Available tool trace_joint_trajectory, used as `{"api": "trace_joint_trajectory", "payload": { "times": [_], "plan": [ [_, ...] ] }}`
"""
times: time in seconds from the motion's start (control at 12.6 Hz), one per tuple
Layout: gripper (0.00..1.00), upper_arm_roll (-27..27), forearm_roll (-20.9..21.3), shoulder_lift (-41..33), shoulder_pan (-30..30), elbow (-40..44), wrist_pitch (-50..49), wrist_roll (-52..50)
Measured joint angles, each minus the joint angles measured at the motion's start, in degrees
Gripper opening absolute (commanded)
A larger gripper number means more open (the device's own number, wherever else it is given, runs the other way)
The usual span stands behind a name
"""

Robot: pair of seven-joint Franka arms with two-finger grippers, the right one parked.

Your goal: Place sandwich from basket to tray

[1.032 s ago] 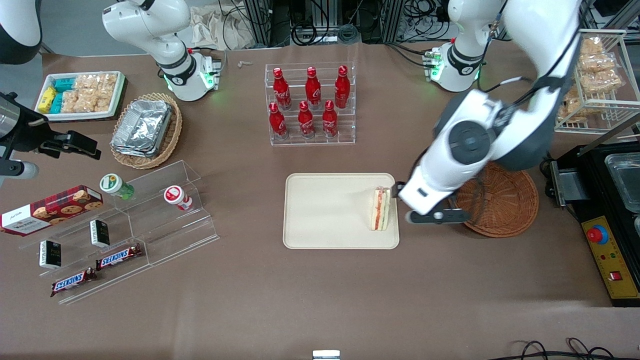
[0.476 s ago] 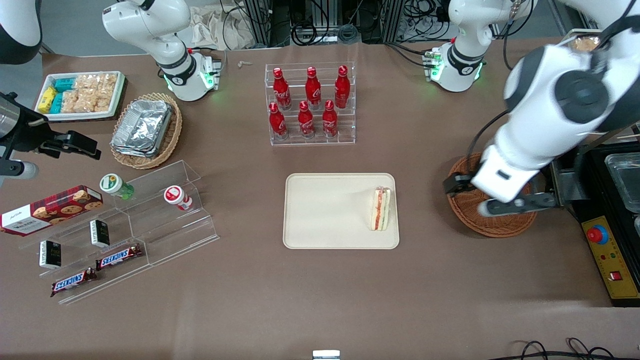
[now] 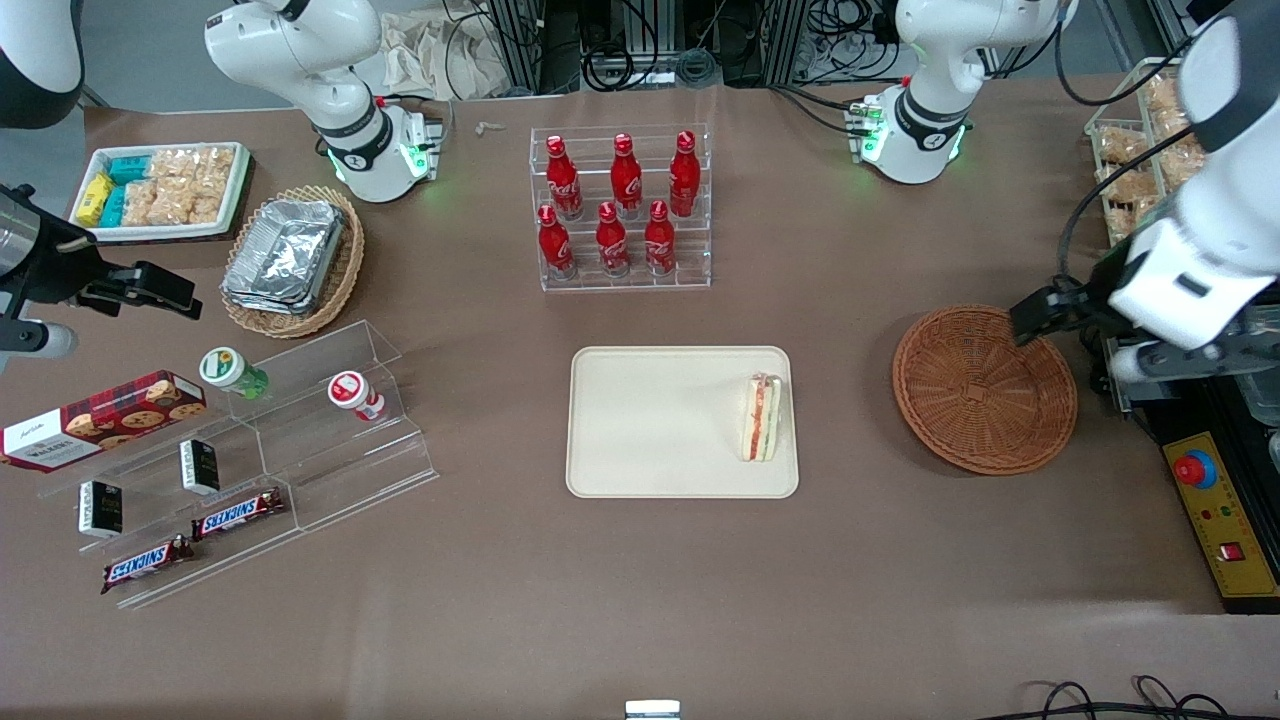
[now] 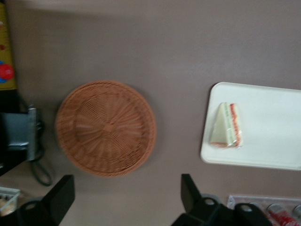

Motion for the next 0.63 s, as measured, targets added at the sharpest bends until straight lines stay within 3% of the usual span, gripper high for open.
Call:
{"api": "trace_joint_trajectory", "payload": {
  "times": [0.24,0.63],
  "plan": [
    [1.00,5.61,-0.27,-4.27,-1.70,-3.01,-2.85,5.97],
    [1.00,5.61,-0.28,-8.37,-4.13,-8.37,-0.99,5.40]
  ]
}}
